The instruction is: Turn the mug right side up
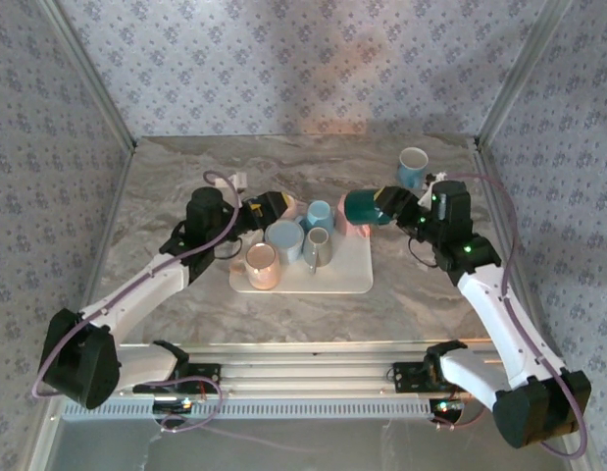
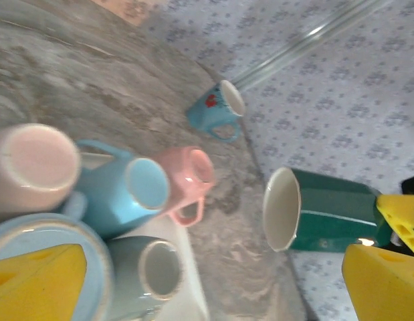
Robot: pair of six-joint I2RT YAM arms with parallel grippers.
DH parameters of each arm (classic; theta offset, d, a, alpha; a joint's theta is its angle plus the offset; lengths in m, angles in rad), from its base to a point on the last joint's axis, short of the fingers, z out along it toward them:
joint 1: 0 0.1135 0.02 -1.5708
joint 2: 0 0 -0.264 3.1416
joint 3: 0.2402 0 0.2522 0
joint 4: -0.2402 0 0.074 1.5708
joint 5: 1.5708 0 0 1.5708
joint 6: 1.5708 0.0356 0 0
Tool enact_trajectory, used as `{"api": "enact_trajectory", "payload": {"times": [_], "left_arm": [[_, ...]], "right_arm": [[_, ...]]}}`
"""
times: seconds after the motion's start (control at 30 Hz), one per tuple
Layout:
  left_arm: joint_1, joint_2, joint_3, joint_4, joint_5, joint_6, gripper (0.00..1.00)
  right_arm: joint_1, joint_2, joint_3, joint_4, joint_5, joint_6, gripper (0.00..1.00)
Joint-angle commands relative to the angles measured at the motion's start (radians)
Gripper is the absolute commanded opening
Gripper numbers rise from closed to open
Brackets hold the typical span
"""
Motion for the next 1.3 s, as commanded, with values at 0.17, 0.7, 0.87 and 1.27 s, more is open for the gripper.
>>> {"api": "enact_trajectory", "payload": {"times": [0.17, 0.7, 0.87, 1.27], "left_arm": [[-0.037, 0.048, 0.145, 0.11, 0.195, -0.028, 0.94], [-0.111, 0.205, 0.39, -0.014, 0.348, 0.184, 0.84], [-0.131, 0.231, 0.435, -0.041, 0.37, 0.256, 0.73], [-0.138, 0.264, 0.489, -0.045, 0.399, 0.349, 0.57]], "right_arm": [[-0.035, -0.031, 0.008, 0.3, -0.164, 0.281, 0.62], [-0.033, 0.016, -0.026, 0.53, -0.299, 0.449, 0.63], [-0.032, 0.028, -0.03, 0.555, -0.319, 0.462, 0.63], [-0.021, 0.064, -0.049, 0.667, -0.362, 0.522, 0.62]]}}
